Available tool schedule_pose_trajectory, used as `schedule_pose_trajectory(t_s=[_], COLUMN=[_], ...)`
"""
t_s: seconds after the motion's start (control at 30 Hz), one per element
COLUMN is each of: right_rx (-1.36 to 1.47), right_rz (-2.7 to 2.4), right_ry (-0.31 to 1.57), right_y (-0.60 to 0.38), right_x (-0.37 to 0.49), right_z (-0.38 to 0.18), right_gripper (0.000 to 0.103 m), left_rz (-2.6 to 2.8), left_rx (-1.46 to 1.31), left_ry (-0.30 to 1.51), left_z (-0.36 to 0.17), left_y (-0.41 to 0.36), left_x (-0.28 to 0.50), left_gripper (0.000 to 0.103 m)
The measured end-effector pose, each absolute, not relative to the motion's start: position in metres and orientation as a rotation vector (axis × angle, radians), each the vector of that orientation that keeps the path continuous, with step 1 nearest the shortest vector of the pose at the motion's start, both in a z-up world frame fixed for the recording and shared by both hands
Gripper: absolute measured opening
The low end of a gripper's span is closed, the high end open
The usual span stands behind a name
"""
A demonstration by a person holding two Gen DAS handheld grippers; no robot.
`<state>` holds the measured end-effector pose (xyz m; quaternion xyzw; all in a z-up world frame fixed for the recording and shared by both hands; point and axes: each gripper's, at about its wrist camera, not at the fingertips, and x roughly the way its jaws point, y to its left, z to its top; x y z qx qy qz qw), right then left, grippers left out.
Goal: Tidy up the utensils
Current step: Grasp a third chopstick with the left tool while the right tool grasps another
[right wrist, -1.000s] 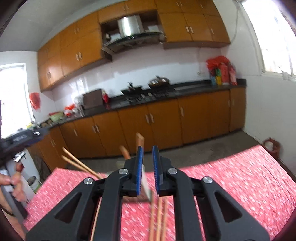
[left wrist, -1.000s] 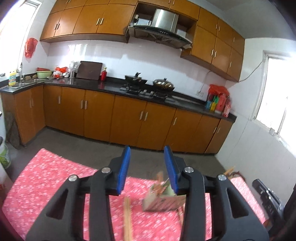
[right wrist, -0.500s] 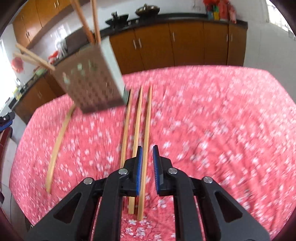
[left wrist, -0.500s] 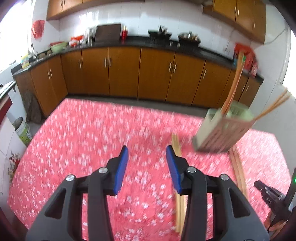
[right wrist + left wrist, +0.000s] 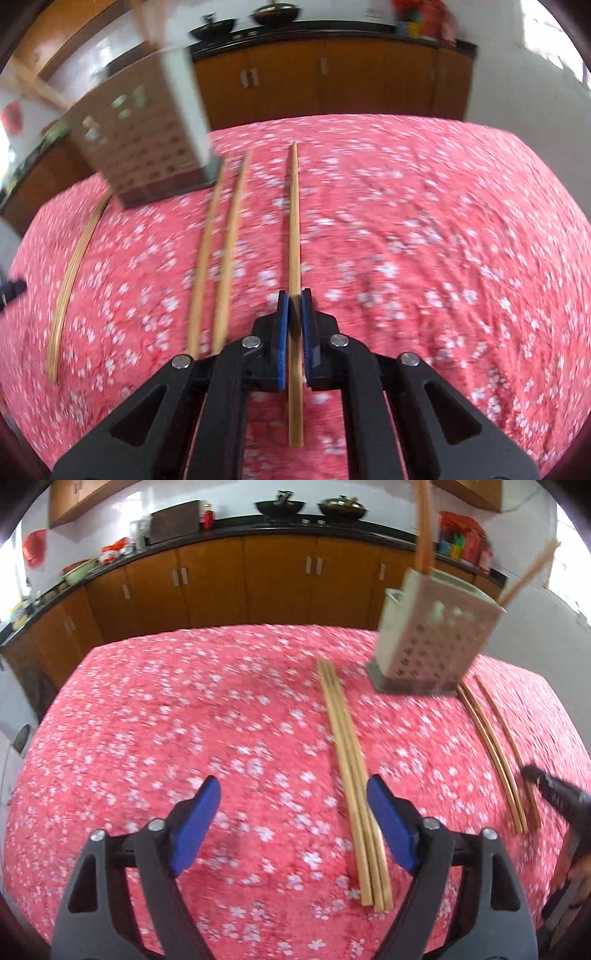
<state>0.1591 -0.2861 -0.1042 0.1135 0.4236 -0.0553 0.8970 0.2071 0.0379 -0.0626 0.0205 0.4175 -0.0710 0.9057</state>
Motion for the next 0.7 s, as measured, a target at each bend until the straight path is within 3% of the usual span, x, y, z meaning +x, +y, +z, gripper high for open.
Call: schedule_pose_trajectory(t_s=[0.1,0.2,0.47,0.7], right_rx=[0.231,0.209,0.205,0.184], right_rz=[-0.112,-0.112,-0.111,-0.099], right_ry=[0.880,0.878,0.880,0.885], right_y=[-0.287,-0.285,-0.284,-0.280], right_x=[0.159,0.157,0.157,0.159], right_z=[-0.104,-0.104,-0.103,-0.100], right_gripper=[0.008,0.008,0.008,0.008], left_rz=[-0.192,-0.217,-0.249,-0.221], left_rx=[0.046,0.007,-0.027,-0.002], left_ry=[0.911,0.959,0.962,0.967], left_z=[-0.076,-0.089,-0.097,-0.100], left_y=[0.030,0.026,0.018,0.014], left_x=[0.210,0.215,0.215,0.217], left_gripper=[0.047,0.034,0.021,0.019])
